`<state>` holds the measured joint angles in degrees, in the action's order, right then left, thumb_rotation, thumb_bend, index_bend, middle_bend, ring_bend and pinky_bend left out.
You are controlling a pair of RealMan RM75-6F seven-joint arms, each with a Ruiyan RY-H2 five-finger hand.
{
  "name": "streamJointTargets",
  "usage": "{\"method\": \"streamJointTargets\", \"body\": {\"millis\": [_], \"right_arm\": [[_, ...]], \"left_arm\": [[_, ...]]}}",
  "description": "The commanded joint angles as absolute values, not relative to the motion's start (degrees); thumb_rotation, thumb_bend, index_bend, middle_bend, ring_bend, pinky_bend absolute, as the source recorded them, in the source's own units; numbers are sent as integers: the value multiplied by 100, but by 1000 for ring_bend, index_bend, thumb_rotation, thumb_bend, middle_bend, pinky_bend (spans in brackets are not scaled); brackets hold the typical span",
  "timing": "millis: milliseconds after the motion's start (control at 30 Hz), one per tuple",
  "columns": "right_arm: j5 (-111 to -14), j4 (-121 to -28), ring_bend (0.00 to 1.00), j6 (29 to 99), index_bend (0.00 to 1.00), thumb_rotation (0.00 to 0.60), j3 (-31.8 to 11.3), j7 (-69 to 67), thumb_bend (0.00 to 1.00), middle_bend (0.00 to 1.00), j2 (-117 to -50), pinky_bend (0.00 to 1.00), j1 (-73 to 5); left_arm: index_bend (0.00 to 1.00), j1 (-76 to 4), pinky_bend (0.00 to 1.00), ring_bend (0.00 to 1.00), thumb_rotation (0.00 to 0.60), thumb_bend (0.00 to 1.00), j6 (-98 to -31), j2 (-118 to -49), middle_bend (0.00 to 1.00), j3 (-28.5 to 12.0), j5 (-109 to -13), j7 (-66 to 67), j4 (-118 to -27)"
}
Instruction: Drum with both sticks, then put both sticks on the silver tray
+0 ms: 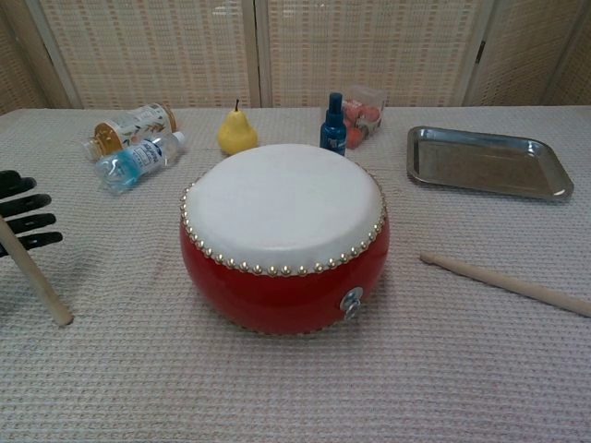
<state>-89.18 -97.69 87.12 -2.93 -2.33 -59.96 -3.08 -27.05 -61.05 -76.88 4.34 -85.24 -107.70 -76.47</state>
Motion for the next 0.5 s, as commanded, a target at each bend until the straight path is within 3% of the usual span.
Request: {"method": "streamJointTargets", "body": {"millis": [33,500], "right_arm": [[-8927,-9769,0,8713,83,600,-297,-231,171,69,-5996,50,-314],[-9027,-9737,0,8819,98,600,-293,-241,171,69,-6018,51,-293]], "left_arm": [[620,-2579,468,524,393,224,-6149,-7758,610,345,-8412,-10307,-7773],[725,-2368,571,654,367,224,-6145,-7982,740,169,-8234,-8755,-8058]]}}
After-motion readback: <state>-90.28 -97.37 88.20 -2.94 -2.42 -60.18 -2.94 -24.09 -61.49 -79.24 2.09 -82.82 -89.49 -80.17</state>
